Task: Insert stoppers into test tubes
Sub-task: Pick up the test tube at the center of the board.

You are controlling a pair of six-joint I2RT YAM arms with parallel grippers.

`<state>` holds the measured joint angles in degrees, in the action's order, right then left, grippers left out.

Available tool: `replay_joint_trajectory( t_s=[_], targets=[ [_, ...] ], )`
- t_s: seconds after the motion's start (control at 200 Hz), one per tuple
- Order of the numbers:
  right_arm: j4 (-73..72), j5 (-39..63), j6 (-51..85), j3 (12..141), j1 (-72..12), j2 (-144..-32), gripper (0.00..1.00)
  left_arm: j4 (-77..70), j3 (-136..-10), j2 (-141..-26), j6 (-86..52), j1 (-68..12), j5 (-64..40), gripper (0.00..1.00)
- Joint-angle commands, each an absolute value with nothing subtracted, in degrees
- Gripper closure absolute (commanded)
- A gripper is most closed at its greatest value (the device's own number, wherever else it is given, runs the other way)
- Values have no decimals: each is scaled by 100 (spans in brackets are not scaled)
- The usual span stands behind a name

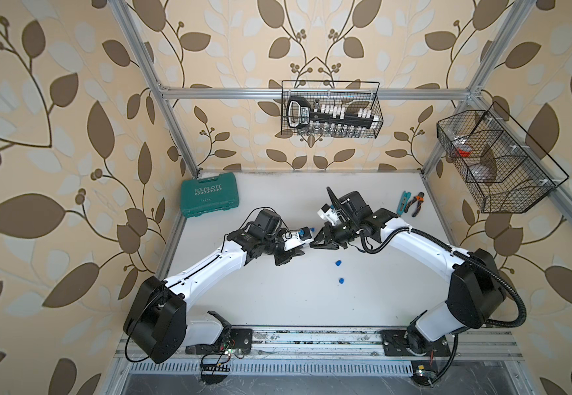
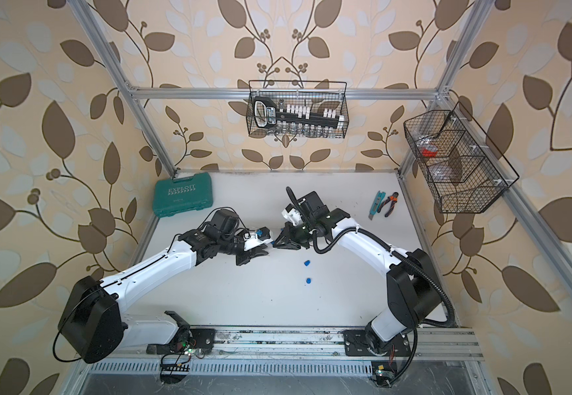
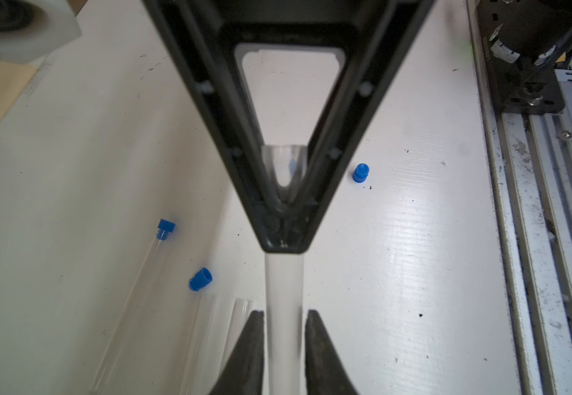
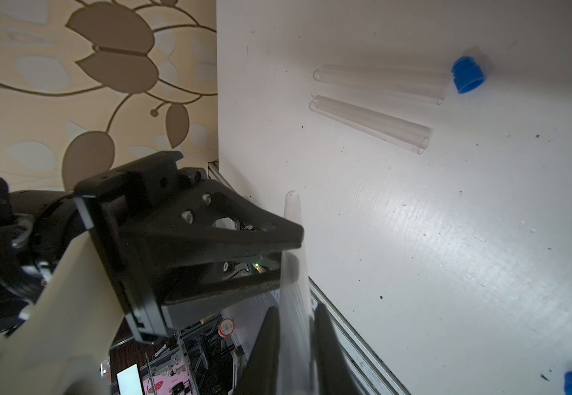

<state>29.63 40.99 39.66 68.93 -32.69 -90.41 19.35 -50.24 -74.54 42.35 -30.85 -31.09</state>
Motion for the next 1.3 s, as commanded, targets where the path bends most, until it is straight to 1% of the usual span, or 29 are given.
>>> replay_joint_trajectory(
  t_s=[0.0,0.05,0.13,0.355,0.575,0.785,0.9,0.94,0.985,1.015,1.06,1.135,1.18,1.25,1.294],
  targets=[
    [2838,4343,4015,7000,-3307,-9046,94,1783,-4879,-7161,4233,-3146,-3106,63],
    [2783,4420,4060,6990,-3309,-9006,95,1718,-4798,-7089,4220,-3139,-3074,59],
    [2744,4531,4105,6979,-3300,-8941,95,1638,-4682,-7002,4198,-3136,-3059,58],
    [2747,4649,4162,6880,-3252,-8773,95,1360,-4439,-6763,4013,-3131,-3141,71],
    [2735,4627,4192,6860,-3243,-8752,95,1382,-4377,-6660,4015,-3131,-3120,78],
    [2749,4592,4192,6848,-3245,-8768,95,1382,-4396,-6609,4026,-3130,-3138,82],
    [2754,4568,4196,6862,-3245,-8762,95,1393,-4404,-6618,4021,-3135,-3153,87],
    [2764,4561,4192,6870,-3247,-8763,93,1390,-4411,-6618,4022,-3130,-3155,88],
    [2762,4551,4186,6881,-3244,-8754,88,1396,-4412,-6614,4017,-3132,-3155,90],
    [2761,4534,4183,6903,-3239,-8739,82,1404,-4416,-6610,4022,-3134,-3155,91],
    [2748,4518,4147,6932,-3221,-8705,71,1427,-4429,-6618,4013,-3130,-3139,93],
    [2724,4471,4028,7010,-3131,-8604,61,1451,-4447,-6620,4004,-3139,-3095,96],
    [2769,4400,3881,7058,-3043,-8529,58,1459,-4439,-6621,3983,-3146,-3035,100],
    [3049,4117,3413,7162,-2876,-8394,56,1475,-4417,-6619,3931,-3145,-2892,100],
    [3472,3633,2896,7267,-2810,-8319,56,1462,-4406,-6618,3834,-3135,-2737,100]
  ],
)
